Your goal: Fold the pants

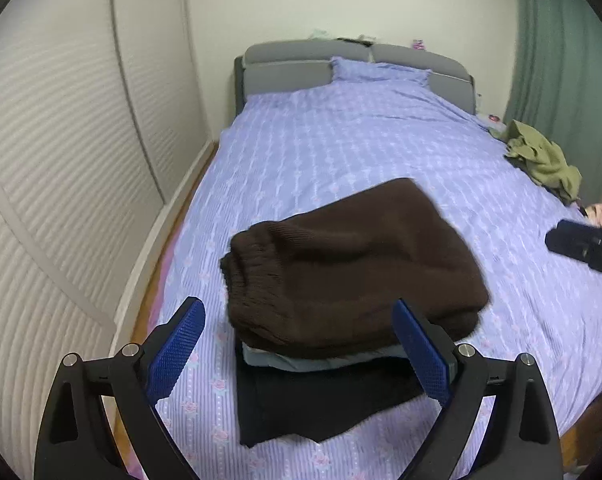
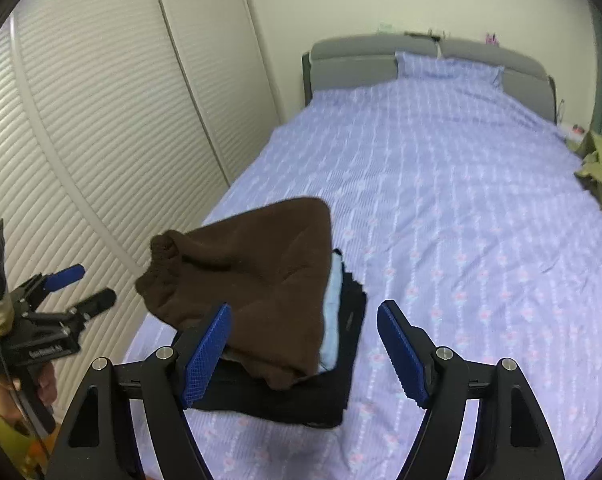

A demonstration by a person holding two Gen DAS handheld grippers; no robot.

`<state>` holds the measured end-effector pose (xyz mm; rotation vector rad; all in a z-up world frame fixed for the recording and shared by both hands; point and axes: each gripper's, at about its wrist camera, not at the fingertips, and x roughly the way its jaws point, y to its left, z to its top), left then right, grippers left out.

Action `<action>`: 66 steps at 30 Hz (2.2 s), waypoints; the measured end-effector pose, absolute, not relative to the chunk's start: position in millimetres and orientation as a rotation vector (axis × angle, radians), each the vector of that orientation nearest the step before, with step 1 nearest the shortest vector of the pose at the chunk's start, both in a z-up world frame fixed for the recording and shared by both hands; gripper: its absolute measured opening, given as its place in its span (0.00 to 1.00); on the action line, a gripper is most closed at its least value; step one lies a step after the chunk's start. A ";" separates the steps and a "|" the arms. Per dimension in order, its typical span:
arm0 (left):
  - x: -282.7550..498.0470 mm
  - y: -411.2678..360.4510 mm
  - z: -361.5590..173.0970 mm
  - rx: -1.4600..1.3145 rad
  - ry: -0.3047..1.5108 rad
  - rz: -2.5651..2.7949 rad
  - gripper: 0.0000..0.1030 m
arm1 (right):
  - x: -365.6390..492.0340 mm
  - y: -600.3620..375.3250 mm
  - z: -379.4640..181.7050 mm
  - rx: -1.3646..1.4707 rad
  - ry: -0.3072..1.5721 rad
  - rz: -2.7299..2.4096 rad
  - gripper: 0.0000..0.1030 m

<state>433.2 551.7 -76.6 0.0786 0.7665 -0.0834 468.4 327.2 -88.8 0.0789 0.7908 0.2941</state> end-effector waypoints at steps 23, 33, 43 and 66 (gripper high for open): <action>187.5 347.3 -15.6 0.000 0.606 -0.036 1.00 | 202.2 138.2 -23.0 0.037 0.625 0.112 0.95; 97.1 272.3 0.6 0.011 0.570 -0.028 1.00 | 110.7 71.3 -15.4 0.019 0.617 0.099 0.95; 57.3 236.1 17.6 0.039 0.548 -0.101 1.00 | 59.4 37.8 -2.8 0.071 0.579 0.041 0.95; 28.4 217.8 31.2 0.097 0.492 -0.173 1.00 | 27.3 27.2 4.0 0.095 0.562 0.012 0.95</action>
